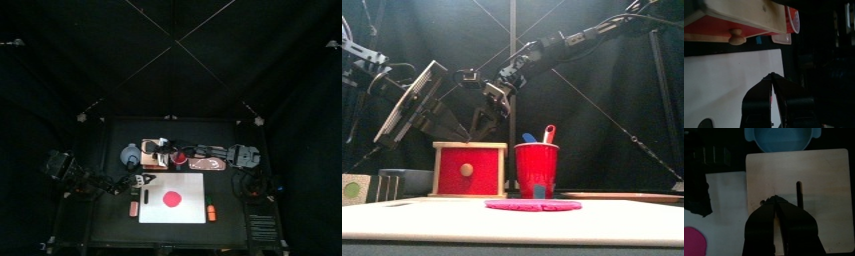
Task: Get the cutter from the drawer then cut the dough then place the extra dough in the bowl
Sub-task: Open the drawer
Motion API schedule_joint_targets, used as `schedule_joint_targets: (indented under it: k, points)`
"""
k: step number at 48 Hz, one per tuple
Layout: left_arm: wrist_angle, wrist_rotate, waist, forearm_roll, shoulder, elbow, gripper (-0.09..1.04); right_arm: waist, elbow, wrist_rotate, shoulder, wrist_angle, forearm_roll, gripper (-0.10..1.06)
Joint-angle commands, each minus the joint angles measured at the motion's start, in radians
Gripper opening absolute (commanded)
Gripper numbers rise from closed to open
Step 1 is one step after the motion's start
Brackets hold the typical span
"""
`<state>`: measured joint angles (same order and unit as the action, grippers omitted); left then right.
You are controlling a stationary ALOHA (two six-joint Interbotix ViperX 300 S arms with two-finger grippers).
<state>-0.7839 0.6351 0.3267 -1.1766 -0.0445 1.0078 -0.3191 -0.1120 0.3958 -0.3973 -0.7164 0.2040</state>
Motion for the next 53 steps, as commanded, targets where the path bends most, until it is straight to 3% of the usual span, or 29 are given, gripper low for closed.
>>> schedule_joint_targets:
  k: [1,11,36,53]
  points:
    - [-0.015,0.02,0.003,-0.043,0.006,-0.005,0.62,-0.002,-0.008,0.0,0.018,-0.014,-0.005,0.03]
    - [-0.015,0.032,-0.005,-0.084,0.011,-0.008,0.79,0.006,-0.018,0.0,0.018,-0.017,-0.005,0.03]
    - [-0.006,0.028,-0.143,-0.075,0.094,-0.031,0.79,0.014,-0.049,0.0,-0.011,-0.017,-0.006,0.03]
    - [-0.005,0.026,-0.158,-0.067,0.135,-0.054,0.79,0.015,-0.054,-0.003,-0.012,-0.035,-0.006,0.03]
